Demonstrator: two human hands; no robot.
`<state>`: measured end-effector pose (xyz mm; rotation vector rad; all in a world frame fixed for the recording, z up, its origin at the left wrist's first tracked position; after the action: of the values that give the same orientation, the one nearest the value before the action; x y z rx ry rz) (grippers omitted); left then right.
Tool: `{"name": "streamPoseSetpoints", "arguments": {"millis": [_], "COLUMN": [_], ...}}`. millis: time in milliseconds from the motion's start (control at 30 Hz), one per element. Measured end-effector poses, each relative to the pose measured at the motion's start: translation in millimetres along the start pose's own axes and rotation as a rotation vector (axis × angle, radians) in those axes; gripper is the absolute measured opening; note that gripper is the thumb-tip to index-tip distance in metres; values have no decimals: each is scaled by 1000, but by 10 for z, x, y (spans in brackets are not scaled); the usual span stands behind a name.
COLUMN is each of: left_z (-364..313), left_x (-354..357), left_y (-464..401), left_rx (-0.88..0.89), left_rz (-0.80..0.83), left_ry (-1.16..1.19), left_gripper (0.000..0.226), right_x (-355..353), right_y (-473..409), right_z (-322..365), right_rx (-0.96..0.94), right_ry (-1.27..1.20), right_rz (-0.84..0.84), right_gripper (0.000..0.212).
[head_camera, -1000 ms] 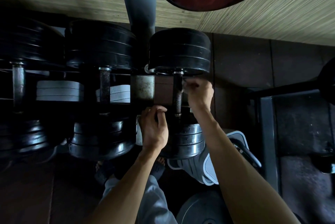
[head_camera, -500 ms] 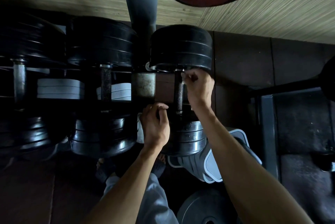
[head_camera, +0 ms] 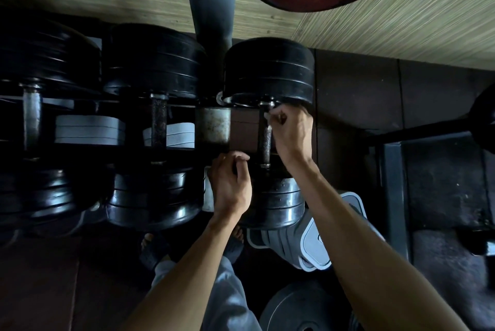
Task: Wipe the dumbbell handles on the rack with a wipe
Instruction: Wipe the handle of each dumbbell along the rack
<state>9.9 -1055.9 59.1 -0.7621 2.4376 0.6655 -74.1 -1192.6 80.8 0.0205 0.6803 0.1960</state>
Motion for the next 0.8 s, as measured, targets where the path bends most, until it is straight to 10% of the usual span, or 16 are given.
{"name": "streamPoseSetpoints", "arguments": {"millis": [333, 567, 800], "left_z": [29, -304, -340], "left_x": [-37, -172, -185], "left_y": [-42, -417, -492], "left_rx": [28, 537, 594], "left_rz": [90, 469, 393], "left_ry": [-26, -200, -142], "left_gripper": [41, 39, 34], "right_x": [-302, -319, -347], "right_y": [437, 535, 690], "right_z": [-185, -132, -144], "right_rx": [188, 191, 170], "right_ry": [21, -254, -470], "right_rz": [373, 195, 85], "right_gripper": [5, 22, 37]}}
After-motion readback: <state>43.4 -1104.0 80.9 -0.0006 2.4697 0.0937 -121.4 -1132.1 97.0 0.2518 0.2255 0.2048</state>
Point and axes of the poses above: each hand's wrist, its own y-axis away from the middle knuckle, its own x-axis out of the palm, z = x × y, the point moved 2 cm from there along -y, towards the middle knuckle, and after that the axes turned 12 degrees about -y, right-handed, at the moved point
